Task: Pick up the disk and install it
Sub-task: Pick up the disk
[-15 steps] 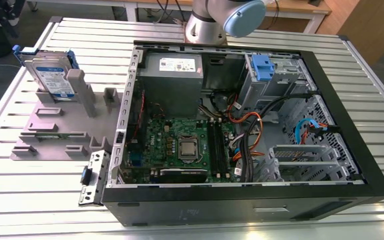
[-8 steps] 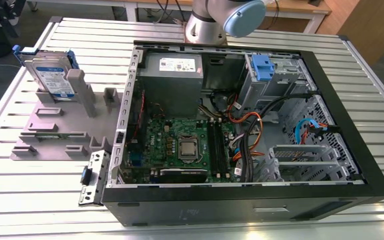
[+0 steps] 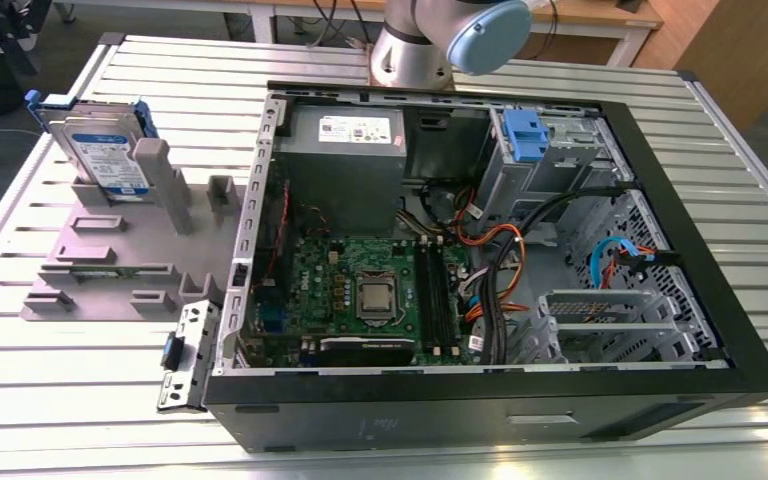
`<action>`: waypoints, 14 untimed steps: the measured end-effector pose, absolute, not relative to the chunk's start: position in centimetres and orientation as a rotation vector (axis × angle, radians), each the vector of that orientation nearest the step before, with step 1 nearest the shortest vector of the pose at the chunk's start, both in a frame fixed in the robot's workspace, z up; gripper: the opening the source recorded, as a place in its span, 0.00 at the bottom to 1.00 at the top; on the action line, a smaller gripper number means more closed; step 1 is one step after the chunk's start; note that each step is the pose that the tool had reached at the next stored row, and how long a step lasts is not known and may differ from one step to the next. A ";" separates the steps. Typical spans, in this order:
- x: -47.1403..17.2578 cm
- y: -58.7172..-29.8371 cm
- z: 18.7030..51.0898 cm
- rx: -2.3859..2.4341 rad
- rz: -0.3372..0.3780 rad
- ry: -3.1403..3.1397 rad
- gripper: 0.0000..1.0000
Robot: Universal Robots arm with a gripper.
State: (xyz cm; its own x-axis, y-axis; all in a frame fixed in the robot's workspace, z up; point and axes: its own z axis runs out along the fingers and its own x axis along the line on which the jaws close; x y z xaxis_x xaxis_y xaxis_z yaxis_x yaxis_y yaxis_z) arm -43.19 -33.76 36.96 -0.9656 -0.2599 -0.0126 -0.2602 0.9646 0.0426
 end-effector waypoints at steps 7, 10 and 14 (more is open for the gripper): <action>-43.2 -33.8 37.0 -0.413 0.069 3.107 0.11; -43.2 -33.8 37.0 -0.428 0.069 3.105 0.11; -43.2 -33.8 37.0 -0.499 0.069 3.095 0.11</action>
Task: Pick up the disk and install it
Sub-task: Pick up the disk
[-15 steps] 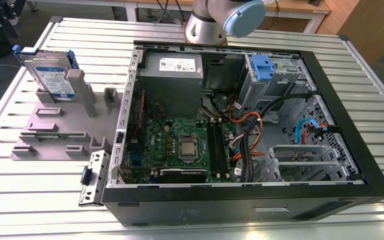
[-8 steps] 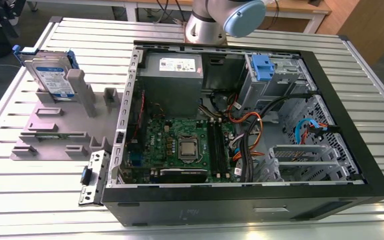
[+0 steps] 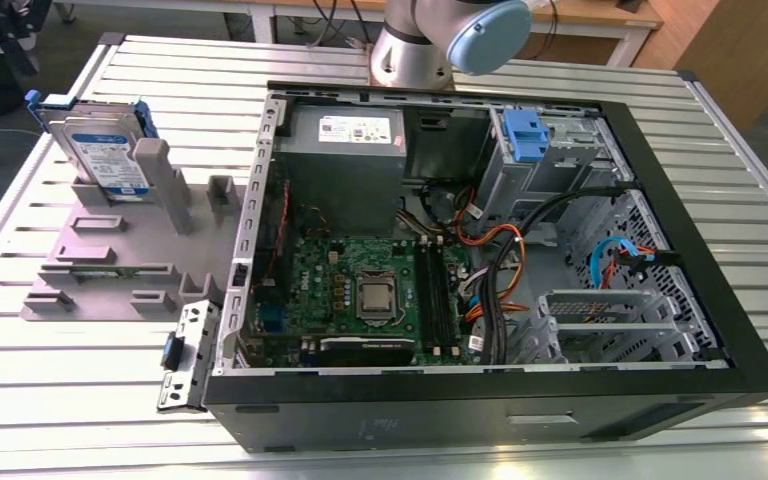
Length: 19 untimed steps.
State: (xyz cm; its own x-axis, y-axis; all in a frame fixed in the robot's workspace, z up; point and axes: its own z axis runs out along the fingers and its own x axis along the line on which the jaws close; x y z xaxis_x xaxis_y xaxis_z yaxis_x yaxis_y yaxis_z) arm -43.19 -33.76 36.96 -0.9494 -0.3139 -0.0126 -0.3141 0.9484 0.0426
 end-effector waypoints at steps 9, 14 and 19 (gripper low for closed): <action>-43.2 -33.8 37.0 -0.742 0.070 3.050 0.11; -43.2 -33.8 37.0 -0.880 0.070 3.015 0.11; -43.2 -33.8 37.0 -1.015 0.070 2.974 0.11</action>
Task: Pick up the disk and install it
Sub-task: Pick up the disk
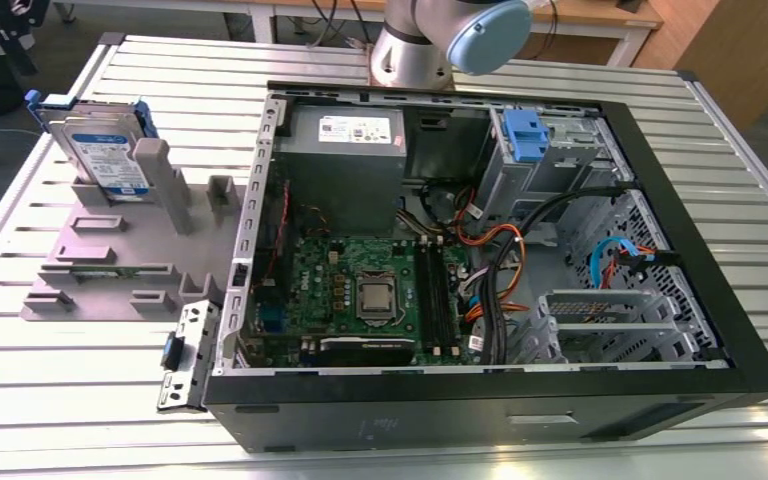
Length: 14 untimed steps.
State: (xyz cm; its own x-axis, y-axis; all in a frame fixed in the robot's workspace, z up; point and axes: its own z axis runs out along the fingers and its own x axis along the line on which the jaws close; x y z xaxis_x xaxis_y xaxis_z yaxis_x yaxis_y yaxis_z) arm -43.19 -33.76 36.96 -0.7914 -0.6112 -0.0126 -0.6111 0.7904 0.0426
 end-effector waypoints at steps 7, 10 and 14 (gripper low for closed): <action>-43.2 -33.8 37.0 1.189 -0.069 -2.902 0.11; -43.2 -33.8 37.0 1.258 -0.069 -2.872 0.11; -43.2 -33.8 37.0 1.348 -0.069 -2.829 0.11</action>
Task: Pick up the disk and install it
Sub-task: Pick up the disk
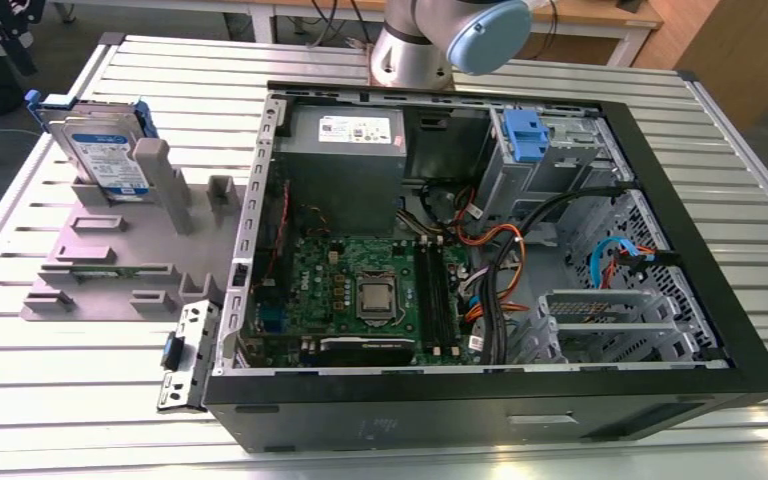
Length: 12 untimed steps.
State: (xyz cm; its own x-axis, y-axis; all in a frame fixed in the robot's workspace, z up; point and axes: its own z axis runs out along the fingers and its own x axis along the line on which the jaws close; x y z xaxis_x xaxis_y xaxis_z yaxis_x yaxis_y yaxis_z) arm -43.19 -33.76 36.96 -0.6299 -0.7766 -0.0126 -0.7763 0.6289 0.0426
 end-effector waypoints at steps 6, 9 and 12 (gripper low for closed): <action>-43.2 -33.8 37.0 1.478 -0.068 -2.761 0.11; -43.2 -33.8 37.0 1.540 -0.068 -2.726 0.11; -43.2 -33.8 37.0 1.603 -0.067 -2.688 0.11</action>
State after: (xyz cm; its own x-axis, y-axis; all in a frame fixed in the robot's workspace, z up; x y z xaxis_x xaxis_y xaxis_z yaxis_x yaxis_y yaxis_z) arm -43.19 -33.76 36.96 -0.4756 -0.8796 -0.0126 -0.8791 0.4747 0.0425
